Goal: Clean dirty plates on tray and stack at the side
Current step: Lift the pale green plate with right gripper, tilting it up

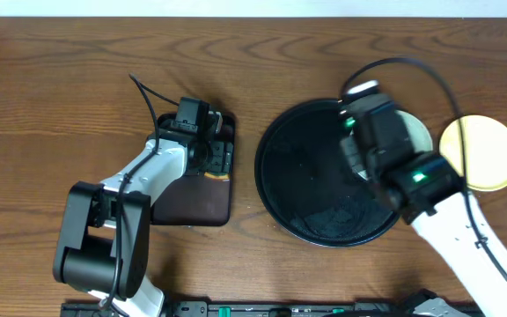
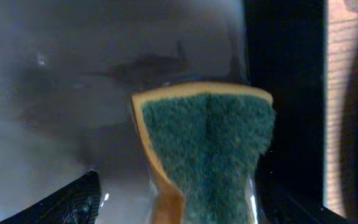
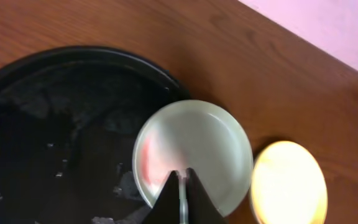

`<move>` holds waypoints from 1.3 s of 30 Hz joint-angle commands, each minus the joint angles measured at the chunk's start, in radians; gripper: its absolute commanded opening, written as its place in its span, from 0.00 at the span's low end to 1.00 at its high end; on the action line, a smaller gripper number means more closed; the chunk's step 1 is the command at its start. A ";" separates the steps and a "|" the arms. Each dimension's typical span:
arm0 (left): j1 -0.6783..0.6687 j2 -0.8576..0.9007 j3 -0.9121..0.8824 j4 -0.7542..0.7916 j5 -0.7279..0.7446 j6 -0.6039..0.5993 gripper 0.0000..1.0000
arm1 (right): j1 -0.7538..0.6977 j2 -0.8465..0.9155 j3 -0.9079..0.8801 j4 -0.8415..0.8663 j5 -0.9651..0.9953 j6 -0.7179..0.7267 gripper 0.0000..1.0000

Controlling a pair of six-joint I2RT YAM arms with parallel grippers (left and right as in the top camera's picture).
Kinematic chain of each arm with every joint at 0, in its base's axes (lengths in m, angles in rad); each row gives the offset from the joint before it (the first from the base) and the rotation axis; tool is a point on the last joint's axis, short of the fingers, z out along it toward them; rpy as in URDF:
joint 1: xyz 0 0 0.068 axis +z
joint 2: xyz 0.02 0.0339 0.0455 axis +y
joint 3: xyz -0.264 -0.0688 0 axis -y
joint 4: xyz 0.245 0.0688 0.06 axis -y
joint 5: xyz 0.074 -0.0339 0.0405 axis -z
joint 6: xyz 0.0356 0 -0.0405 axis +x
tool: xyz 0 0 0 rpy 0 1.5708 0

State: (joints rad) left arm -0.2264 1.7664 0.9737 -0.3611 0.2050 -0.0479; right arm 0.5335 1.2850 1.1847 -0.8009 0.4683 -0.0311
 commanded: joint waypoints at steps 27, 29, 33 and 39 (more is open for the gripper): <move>0.043 -0.121 -0.001 -0.056 -0.023 0.003 0.84 | -0.772 0.287 0.047 -0.061 -0.521 0.018 0.58; 0.043 -0.121 -0.001 -0.056 -0.023 0.003 0.84 | -0.782 0.343 0.047 -0.034 -0.518 0.018 0.51; 0.043 -0.121 -0.001 -0.056 -0.023 0.003 0.84 | -0.782 0.438 0.047 0.008 -0.518 0.018 0.45; 0.043 -0.121 -0.001 -0.056 -0.023 0.003 0.84 | -0.782 0.544 0.047 0.065 -0.523 0.014 0.32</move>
State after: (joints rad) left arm -0.1852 1.6699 0.9737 -0.4129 0.1955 -0.0479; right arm -0.2447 1.7954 1.2163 -0.7536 -0.0456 -0.0093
